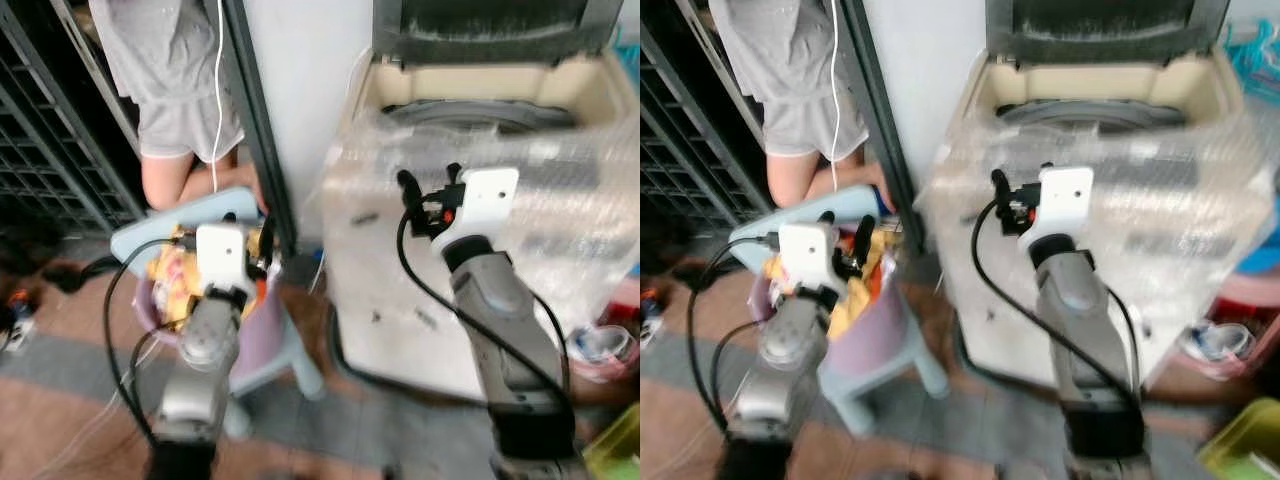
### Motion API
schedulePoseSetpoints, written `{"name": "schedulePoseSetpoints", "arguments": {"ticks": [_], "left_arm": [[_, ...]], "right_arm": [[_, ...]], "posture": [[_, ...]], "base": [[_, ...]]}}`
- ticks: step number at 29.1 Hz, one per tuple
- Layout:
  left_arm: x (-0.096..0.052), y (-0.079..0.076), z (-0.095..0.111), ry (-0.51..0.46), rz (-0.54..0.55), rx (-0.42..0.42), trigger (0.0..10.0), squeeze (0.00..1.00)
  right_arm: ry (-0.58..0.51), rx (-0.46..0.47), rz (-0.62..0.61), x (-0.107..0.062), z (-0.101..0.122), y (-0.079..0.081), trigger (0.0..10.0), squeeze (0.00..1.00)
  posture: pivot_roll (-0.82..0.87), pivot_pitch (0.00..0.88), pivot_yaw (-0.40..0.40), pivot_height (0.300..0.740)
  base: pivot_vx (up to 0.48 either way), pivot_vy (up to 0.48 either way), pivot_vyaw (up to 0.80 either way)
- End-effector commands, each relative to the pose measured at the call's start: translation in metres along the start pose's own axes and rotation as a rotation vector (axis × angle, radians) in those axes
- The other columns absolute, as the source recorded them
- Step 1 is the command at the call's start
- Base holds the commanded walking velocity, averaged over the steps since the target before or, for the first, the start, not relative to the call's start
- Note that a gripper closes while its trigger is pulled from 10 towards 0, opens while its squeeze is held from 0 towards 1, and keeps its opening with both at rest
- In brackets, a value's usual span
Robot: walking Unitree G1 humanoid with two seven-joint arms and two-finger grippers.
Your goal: Clothes washing
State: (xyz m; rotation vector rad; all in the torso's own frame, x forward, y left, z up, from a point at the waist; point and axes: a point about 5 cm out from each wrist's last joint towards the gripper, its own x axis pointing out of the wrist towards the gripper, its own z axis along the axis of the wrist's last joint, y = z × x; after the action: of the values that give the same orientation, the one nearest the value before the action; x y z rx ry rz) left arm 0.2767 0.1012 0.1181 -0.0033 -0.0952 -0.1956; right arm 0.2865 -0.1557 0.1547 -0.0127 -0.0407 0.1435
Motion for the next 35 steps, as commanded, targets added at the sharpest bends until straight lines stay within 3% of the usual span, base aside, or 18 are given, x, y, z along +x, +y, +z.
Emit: {"name": "schedulePoseSetpoints", "arguments": {"ticks": [1, 11, 15, 19, 21, 27, 31, 35], "left_arm": [[-0.001, 0.012, -0.001, 0.005, 0.044, 0.015, 10.0, 0.0], [-0.012, 0.027, -0.015, 0.067, 0.115, -0.006, 10.0, 0.0], [-0.012, 0.028, -0.014, 0.056, 0.118, -0.005, 10.0, 0.0], [-0.011, 0.028, -0.013, 0.05, 0.114, -0.006, 10.0, 0.0], [-0.011, 0.027, -0.013, 0.045, 0.111, -0.009, 10.0, 0.0], [-0.012, 0.027, -0.013, 0.049, 0.116, -0.016, 10.0, 0.0], [-0.013, 0.027, -0.013, 0.046, 0.119, -0.014, 10.0, 0.0], [-0.012, 0.026, -0.013, 0.046, 0.117, -0.011, 10.0, 0.0]], "right_arm": [[-0.045, -0.016, 0.076, 0.0, 0.005, 0.012, 10.0, 0.0], [-0.003, -0.066, 0.064, -0.01, -0.012, 0.0, 10.0, 0.0], [0.045, -0.033, 0.012, -0.011, -0.023, -0.007, 10.0, 0.0], [0.062, -0.045, 0.002, -0.011, -0.026, -0.008, 10.0, 0.0], [0.072, -0.093, 0.004, -0.01, -0.03, -0.004, 10.0, 0.0], [0.114, -0.015, 0.088, -0.014, -0.037, 0.007, 10.0, 0.0], [0.077, -0.06, 0.119, -0.017, -0.035, 0.006, 10.0, 0.0], [0.079, -0.041, 0.107, -0.014, -0.034, 0.003, 10.0, 0.0]], "posture": [[-0.11, 0.0, 0.133, 0.74], [-0.11, 0.0, 0.132, 0.74], [-0.11, 0.0, 0.132, 0.74], [-0.11, 0.0, 0.133, 0.74], [-0.11, 0.0, 0.134, 0.74], [-0.11, 0.0, 0.133, 0.74], [-0.1, 0.0, 0.131, 0.74], [-0.1, 0.0, 0.131, 0.74]], "base": [[0.0, 0.0, 0.0], [0.0, 0.0, 0.63], [0.0, 0.0, 0.37], [0.0, 0.0, 0.0], [0.356, 0.0, 0.0], [0.373, 0.297, 0.0], [0.372, 0.302, 0.2], [0.369, 0.289, 0.78]]}}
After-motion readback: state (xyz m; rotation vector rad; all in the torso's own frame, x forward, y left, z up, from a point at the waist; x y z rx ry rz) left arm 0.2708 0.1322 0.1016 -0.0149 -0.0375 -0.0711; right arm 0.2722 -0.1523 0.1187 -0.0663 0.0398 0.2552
